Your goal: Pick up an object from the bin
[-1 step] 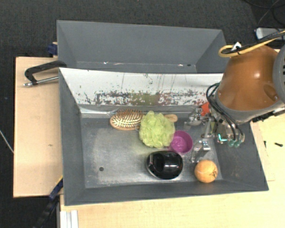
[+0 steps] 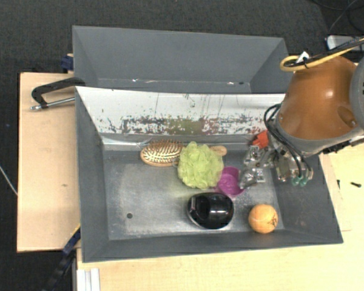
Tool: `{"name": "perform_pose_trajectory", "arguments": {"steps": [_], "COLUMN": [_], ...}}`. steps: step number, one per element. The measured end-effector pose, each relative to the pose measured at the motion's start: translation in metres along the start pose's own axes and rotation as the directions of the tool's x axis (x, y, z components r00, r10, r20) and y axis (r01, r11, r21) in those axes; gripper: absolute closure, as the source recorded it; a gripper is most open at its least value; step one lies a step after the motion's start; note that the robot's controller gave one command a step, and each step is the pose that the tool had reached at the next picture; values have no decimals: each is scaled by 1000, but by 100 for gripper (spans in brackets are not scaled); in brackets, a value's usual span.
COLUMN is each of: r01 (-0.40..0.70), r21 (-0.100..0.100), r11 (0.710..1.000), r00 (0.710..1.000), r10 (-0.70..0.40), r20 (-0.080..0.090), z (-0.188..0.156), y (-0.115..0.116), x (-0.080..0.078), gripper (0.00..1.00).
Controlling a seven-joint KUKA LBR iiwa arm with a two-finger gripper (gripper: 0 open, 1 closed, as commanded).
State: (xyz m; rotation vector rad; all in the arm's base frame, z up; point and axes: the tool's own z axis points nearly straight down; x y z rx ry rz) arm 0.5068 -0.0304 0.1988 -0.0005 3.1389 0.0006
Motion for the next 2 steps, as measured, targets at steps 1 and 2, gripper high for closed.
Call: {"name": "perform_pose_trajectory", "arguments": {"steps": [1,2], "r01": [0,48], "r21": [0,-1], "r11": [1000,999], "r00": [1000,999], "r10": [0,-48], "r20": [0,-5], "z": [0,-45], "y": [0,-12], "x": [0,1], "gripper": [100,100]}}
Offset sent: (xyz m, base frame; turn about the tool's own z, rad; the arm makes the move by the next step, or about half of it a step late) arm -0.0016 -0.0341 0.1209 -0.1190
